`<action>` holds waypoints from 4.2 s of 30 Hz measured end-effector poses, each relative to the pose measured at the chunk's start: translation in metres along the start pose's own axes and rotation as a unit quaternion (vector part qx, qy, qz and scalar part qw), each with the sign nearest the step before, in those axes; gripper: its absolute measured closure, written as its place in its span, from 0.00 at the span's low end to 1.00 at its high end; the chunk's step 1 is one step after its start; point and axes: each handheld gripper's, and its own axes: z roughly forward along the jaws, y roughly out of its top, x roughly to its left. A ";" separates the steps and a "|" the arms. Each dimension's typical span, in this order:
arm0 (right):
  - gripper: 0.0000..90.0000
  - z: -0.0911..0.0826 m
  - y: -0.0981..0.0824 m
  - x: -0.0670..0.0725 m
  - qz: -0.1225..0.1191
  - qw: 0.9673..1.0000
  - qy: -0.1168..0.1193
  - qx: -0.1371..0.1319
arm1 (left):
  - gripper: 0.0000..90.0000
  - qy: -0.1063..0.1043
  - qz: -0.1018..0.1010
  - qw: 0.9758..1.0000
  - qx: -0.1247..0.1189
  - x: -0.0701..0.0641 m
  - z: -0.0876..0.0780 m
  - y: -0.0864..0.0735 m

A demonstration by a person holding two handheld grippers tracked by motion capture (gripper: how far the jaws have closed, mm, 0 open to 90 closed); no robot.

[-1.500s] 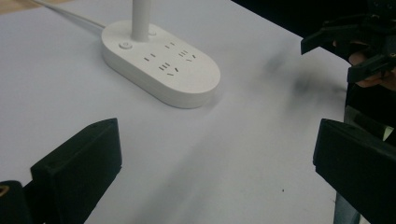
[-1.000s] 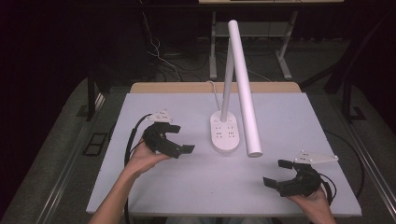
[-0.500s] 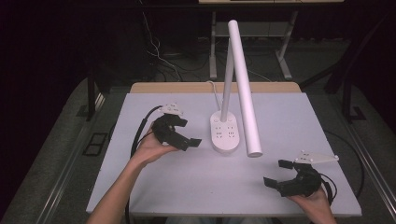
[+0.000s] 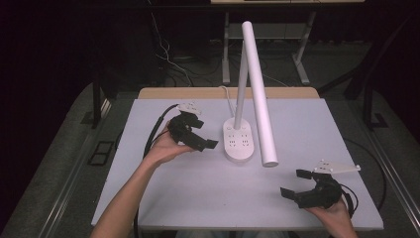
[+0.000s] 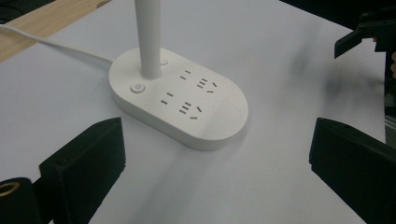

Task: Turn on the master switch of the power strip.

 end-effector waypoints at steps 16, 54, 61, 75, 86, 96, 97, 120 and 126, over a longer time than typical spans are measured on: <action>0.00 0.001 -0.001 -0.002 0.001 1.000 0.001 0.003 | 0.12 0.009 -0.009 1.000 0.009 0.018 0.008 0.013; 0.00 0.004 0.002 -0.002 0.001 1.000 0.008 0.006 | 0.50 0.028 -0.056 0.998 0.001 0.064 0.046 0.033; 0.00 0.005 0.003 -0.002 0.000 1.000 0.010 0.009 | 0.56 0.026 -0.075 0.997 -0.004 0.071 0.054 0.029; 0.00 0.004 0.005 -0.004 0.004 1.000 0.008 0.002 | 0.72 0.026 -0.112 0.993 0.003 0.080 0.082 0.021; 0.00 0.005 0.005 -0.004 0.003 1.000 0.010 0.005 | 0.84 0.019 -0.137 0.990 -0.001 0.076 0.104 0.016; 0.00 0.005 0.005 -0.004 0.001 1.000 0.011 0.007 | 0.97 0.015 -0.138 0.990 0.000 0.077 0.115 0.014; 0.00 0.005 0.005 -0.004 0.001 1.000 0.011 0.007 | 0.99 0.014 -0.138 0.990 0.001 0.077 0.116 0.013; 0.00 0.005 0.004 -0.005 0.001 1.000 0.013 0.006 | 1.00 0.042 -0.105 0.994 0.012 0.066 0.132 0.013; 0.00 0.003 0.004 -0.005 0.004 1.000 0.012 0.003 | 1.00 0.050 -0.097 0.994 0.023 0.064 0.132 0.014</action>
